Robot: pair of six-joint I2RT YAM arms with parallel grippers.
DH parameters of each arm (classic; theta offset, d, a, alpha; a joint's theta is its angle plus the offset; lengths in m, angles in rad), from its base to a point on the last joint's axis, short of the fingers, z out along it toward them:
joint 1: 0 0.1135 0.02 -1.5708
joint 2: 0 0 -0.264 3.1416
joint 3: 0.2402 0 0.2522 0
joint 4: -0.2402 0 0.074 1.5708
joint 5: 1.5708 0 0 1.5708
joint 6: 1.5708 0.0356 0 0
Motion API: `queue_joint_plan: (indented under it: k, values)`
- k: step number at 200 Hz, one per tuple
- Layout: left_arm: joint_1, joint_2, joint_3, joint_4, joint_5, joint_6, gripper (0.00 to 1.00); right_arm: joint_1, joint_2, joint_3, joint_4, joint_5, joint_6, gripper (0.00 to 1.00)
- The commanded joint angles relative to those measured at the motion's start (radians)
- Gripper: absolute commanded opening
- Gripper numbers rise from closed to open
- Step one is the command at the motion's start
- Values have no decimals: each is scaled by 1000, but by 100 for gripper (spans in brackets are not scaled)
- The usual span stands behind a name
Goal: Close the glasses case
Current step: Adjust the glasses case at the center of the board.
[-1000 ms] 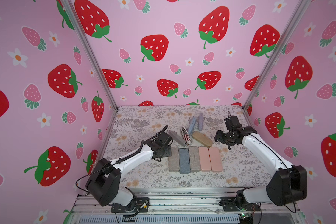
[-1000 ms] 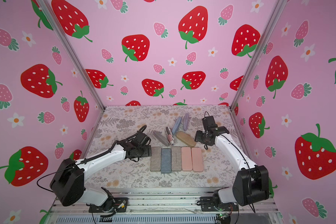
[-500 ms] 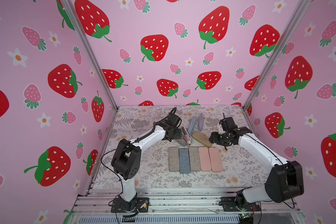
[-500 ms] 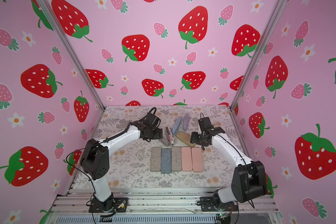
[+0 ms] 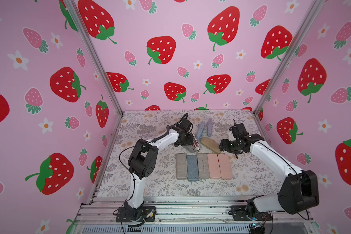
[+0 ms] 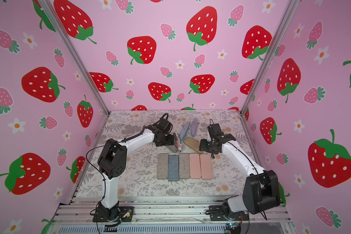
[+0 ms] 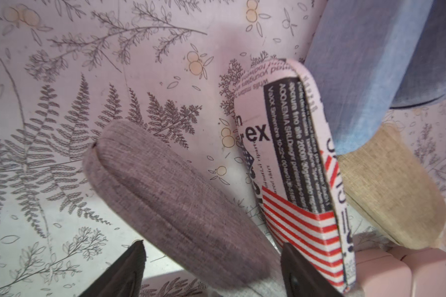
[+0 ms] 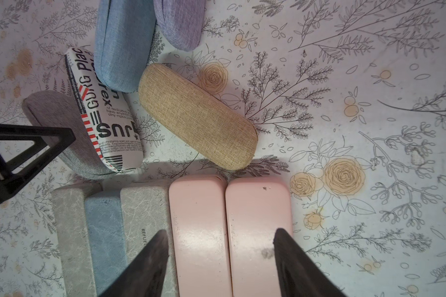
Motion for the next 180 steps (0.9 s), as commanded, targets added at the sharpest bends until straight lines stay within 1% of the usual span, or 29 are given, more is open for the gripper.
queue_joint_plan:
  k: [1,90,94,114,142,180]
  values:
    - [5,19,36,15,26,-7,78,6,-11,-9,-22,-12,-12,66]
    - [52,16,-64,161,104,-31,51,6,16,1,-21,-15,-5,65]
    - [54,17,-67,167,136,-32,50,6,19,2,-21,-14,-5,65]
    - [64,16,-91,202,160,-38,47,6,31,9,-18,-18,-1,65]
    - [88,3,-152,293,210,-66,38,6,56,17,-14,-29,5,64]
    - [137,-11,-218,407,294,-86,29,6,82,32,-9,-39,13,62]
